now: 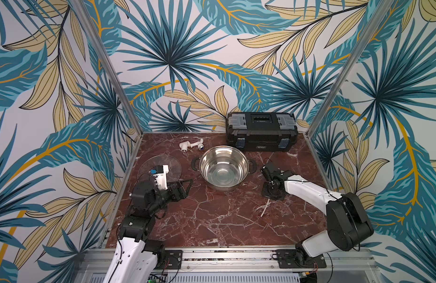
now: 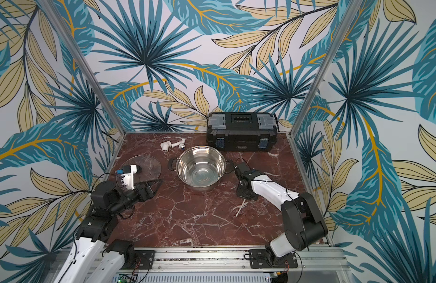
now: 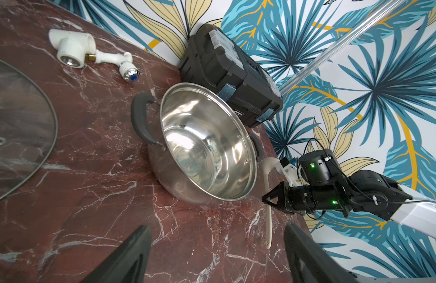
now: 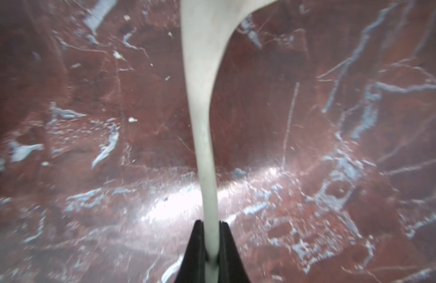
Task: Stir the soup with a spoon
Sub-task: Pick up the spoon from the center of the board, then adjust the spoon.
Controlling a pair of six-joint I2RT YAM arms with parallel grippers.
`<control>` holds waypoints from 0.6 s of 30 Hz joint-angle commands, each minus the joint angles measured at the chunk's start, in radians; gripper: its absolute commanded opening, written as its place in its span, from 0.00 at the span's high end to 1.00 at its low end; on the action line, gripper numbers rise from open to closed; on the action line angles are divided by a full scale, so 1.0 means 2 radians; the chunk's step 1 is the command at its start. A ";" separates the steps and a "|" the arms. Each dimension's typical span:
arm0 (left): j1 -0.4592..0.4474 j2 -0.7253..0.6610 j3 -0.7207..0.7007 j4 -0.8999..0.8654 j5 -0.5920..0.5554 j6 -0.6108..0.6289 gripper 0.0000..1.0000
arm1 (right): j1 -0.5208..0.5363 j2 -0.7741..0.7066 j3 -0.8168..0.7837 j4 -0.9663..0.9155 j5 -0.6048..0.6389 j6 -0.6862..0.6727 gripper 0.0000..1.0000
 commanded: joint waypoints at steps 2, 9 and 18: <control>-0.044 0.014 0.008 0.079 0.010 0.004 0.11 | 0.002 -0.073 0.021 -0.048 0.000 0.016 1.00; -0.143 0.051 0.035 0.142 -0.029 0.069 0.11 | 0.001 -0.112 0.153 -0.107 -0.032 -0.005 1.00; -0.262 0.106 0.099 0.148 -0.120 0.232 0.14 | 0.001 -0.018 0.313 -0.108 -0.186 0.022 1.00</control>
